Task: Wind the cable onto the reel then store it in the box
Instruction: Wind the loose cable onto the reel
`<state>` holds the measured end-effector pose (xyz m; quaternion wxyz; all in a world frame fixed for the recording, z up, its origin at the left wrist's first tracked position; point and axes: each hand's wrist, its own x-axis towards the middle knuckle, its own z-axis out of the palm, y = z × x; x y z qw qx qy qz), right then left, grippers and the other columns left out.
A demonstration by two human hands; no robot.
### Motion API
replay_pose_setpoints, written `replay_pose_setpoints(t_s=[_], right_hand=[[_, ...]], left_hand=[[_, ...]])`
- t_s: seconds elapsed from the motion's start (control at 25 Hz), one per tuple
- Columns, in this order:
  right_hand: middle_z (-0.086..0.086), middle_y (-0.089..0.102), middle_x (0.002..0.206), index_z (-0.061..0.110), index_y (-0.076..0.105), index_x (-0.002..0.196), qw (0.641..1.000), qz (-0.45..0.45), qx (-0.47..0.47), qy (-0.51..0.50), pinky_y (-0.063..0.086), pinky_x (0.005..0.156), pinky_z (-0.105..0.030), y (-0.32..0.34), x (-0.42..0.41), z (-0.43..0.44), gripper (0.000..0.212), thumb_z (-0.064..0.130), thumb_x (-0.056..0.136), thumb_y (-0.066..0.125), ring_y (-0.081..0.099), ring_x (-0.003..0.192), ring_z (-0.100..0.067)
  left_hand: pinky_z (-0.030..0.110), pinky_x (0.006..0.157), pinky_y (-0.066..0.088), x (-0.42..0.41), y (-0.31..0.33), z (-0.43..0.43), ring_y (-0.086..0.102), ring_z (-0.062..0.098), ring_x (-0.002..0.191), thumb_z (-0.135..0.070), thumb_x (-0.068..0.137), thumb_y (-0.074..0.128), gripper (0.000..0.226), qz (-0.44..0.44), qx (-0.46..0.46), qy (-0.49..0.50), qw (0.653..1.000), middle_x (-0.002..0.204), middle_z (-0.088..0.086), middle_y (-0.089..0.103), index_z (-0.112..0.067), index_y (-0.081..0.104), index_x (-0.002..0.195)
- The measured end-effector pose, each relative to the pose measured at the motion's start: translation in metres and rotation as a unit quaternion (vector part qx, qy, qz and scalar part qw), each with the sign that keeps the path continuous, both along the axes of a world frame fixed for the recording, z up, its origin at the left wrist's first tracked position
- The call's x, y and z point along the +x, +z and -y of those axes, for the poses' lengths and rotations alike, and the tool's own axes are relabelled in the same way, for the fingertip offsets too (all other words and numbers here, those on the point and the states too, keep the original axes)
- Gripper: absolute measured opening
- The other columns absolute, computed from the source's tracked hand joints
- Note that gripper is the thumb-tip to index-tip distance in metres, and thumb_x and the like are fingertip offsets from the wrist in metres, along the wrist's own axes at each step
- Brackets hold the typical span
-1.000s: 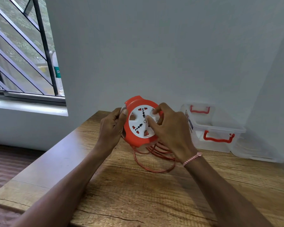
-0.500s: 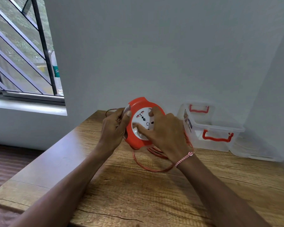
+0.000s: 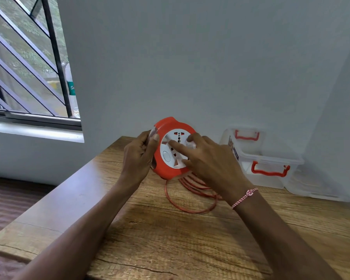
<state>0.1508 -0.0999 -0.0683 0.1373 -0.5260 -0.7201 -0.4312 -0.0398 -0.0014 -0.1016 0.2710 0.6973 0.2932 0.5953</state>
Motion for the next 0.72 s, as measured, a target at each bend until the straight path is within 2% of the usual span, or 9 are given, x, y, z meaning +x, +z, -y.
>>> replay_pose_setpoints(t_s=[0.08, 0.2, 0.32, 0.4, 0.48, 0.52, 0.56, 0.64, 0.72], right_hand=[[-0.011, 0.075, 0.114, 0.036, 0.04, 0.159, 1.0, 0.013, 0.0, -0.002, 0.055, 0.056, -0.03, -0.006, -0.006, -0.002, 0.074, 0.046, 0.095, 0.075, 0.075, 0.089, -0.026], [-0.007, 0.079, 0.083, 0.028, 0.059, 0.147, 0.998, -0.041, 0.041, 0.013, 0.05, 0.051, -0.025, -0.009, -0.015, -0.002, 0.066, 0.053, 0.089, 0.078, 0.073, 0.063, -0.022], [-0.004, 0.077, 0.075, 0.017, 0.07, 0.126, 0.975, -0.212, 0.06, 0.003, 0.055, 0.051, -0.029, -0.006, -0.027, -0.002, 0.066, 0.065, 0.082, 0.078, 0.07, 0.059, -0.022], [0.0, 0.077, 0.082, 0.015, 0.066, 0.118, 0.9, -0.435, 0.001, 0.007, 0.061, 0.056, -0.036, -0.005, -0.037, -0.005, 0.065, 0.07, 0.083, 0.072, 0.072, 0.066, -0.019], [0.001, 0.078, 0.072, 0.017, 0.059, 0.11, 0.741, -0.665, -0.064, 0.061, 0.065, 0.057, -0.041, -0.002, -0.042, -0.01, 0.054, 0.063, 0.086, 0.075, 0.075, 0.057, -0.015], [-0.002, 0.077, 0.066, 0.019, 0.058, 0.108, 0.685, -0.72, -0.078, 0.083, 0.066, 0.057, -0.045, 0.0, -0.043, -0.009, 0.047, 0.058, 0.088, 0.076, 0.075, 0.052, -0.016], [-0.003, 0.077, 0.065, 0.021, 0.059, 0.107, 0.7, -0.705, -0.071, 0.091, 0.066, 0.06, -0.045, 0.002, -0.041, -0.006, 0.042, 0.055, 0.09, 0.076, 0.074, 0.053, -0.016], [0.002, 0.077, 0.081, 0.021, 0.063, 0.111, 0.875, -0.48, 0.014, 0.069, 0.062, 0.06, -0.035, 0.001, -0.025, -0.002, 0.038, 0.052, 0.091, 0.075, 0.073, 0.063, -0.013], [-0.004, 0.074, 0.105, 0.022, 0.064, 0.123, 0.969, -0.222, 0.064, 0.089, 0.054, 0.052, -0.028, 0.003, -0.012, 0.001, 0.039, 0.043, 0.093, 0.076, 0.073, 0.077, -0.02]], left_hand=[[0.042, 0.063, 0.066, 0.0, -0.001, 0.0, 0.079, 0.017, 0.078, -0.048, 0.105, 0.05, 0.029, -0.012, 0.018, -0.006, 1.0, 0.089, 0.004, 0.078, -0.025, 0.067, 0.11], [0.034, 0.057, 0.063, 0.0, -0.001, 0.004, 0.076, 0.018, 0.071, -0.051, 0.104, 0.048, 0.025, -0.023, 0.04, -0.011, 0.999, 0.082, 0.004, 0.076, -0.034, 0.066, 0.107], [0.038, 0.057, 0.059, 0.003, -0.002, 0.005, 0.071, 0.021, 0.067, -0.054, 0.102, 0.047, 0.038, -0.021, 0.053, 0.002, 0.998, 0.077, 0.01, 0.073, -0.024, 0.068, 0.108], [0.035, 0.059, 0.061, 0.005, -0.004, 0.005, 0.073, 0.018, 0.071, -0.052, 0.103, 0.047, 0.04, -0.011, 0.058, 0.005, 0.998, 0.08, 0.007, 0.074, -0.019, 0.069, 0.111], [0.029, 0.058, 0.062, 0.007, -0.004, 0.006, 0.076, 0.014, 0.073, -0.049, 0.104, 0.049, 0.032, 0.004, 0.063, 0.01, 0.998, 0.081, 0.003, 0.076, -0.024, 0.068, 0.109], [0.03, 0.056, 0.062, 0.008, -0.003, 0.007, 0.076, 0.014, 0.072, -0.047, 0.105, 0.05, 0.024, 0.013, 0.06, 0.011, 0.998, 0.081, 0.003, 0.076, -0.03, 0.067, 0.107], [0.034, 0.056, 0.063, 0.009, -0.002, 0.007, 0.076, 0.015, 0.072, -0.045, 0.106, 0.051, 0.017, 0.023, 0.05, 0.011, 0.998, 0.081, 0.006, 0.076, -0.035, 0.065, 0.105], [0.043, 0.059, 0.064, 0.007, 0.001, 0.006, 0.076, 0.02, 0.074, -0.043, 0.107, 0.049, 0.015, 0.043, 0.022, 0.014, 0.999, 0.085, 0.012, 0.076, -0.041, 0.063, 0.103], [0.045, 0.06, 0.064, 0.004, 0.003, 0.003, 0.076, 0.02, 0.074, -0.04, 0.108, 0.047, 0.016, 0.054, 0.009, 0.016, 0.998, 0.086, 0.009, 0.075, -0.041, 0.062, 0.103]])
